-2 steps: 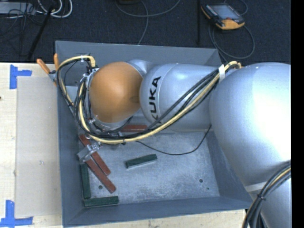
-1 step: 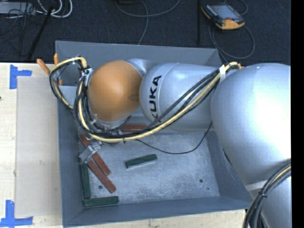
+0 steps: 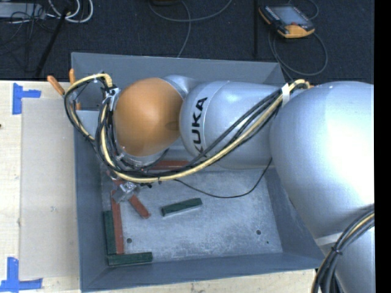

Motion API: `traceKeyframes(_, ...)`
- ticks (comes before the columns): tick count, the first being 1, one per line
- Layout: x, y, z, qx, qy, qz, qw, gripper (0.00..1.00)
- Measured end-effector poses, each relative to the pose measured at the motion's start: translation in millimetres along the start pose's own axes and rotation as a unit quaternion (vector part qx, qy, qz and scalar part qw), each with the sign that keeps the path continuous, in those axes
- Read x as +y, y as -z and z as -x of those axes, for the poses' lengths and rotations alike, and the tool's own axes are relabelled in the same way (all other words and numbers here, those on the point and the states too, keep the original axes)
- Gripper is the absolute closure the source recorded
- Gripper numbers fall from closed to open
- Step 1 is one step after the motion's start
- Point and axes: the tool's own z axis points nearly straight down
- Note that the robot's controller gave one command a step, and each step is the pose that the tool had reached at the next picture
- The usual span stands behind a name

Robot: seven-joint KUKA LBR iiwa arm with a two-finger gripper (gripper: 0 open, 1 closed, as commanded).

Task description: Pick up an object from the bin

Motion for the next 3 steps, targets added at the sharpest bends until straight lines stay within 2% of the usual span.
traceKeyframes(1, 39, 30, -31.1, 0.0012, 0.010, 0.001, 0.9999, 1.00)
traceKeyframes(2, 76, 100, -50.4, 0.0024, -0.008, -0.001, 1.0000, 1.00)
traceKeyframes(3, 76, 162, -50.5, 0.0019, -0.014, -0.003, 0.9999, 1.00)
